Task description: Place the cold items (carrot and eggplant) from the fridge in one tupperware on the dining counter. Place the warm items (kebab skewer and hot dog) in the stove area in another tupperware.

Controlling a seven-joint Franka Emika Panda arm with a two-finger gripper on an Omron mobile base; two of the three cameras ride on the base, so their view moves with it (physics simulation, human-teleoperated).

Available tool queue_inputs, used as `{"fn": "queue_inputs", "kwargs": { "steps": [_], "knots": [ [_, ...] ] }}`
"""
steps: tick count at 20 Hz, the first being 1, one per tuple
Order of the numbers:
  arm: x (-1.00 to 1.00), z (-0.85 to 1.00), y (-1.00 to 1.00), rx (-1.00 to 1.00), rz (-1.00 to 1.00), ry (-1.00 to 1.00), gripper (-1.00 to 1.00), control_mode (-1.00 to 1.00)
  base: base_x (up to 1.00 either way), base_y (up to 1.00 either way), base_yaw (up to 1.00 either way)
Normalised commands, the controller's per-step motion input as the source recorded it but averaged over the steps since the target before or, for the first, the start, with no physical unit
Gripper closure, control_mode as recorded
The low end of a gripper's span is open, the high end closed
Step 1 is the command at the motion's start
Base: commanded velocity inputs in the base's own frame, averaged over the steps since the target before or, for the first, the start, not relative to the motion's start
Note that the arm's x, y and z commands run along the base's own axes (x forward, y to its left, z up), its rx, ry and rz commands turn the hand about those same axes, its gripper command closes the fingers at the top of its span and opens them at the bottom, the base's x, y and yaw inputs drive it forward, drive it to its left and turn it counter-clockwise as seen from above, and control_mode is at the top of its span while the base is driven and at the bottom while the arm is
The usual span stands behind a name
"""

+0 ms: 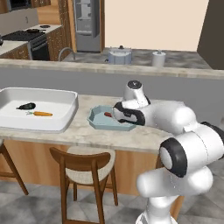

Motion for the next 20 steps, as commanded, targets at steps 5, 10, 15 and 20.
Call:
{"fn": "queue_inputs", "kwargs": {
  "steps": [5, 10, 15, 20],
  "knots": [
    [-0.92, 0.65, -0.15, 0.0, -0.23, -0.13, -1.0, -1.0, 0.0, 0.0, 0.0],
    [-0.9, 0.66, -0.15, 0.0, -0.1, 0.0, -1.0, -1.0, 0.0, 0.0, 0.0],
    [-0.93, 0.5, -0.14, 0.01, -0.06, 0.0, -1.0, -1.0, 0.0, 0.0, 0.0],
    [-0.97, 0.21, -0.11, 0.01, -0.02, 0.06, -1.0, -1.0, 0.0, 0.0, 0.0]
  ]
}}
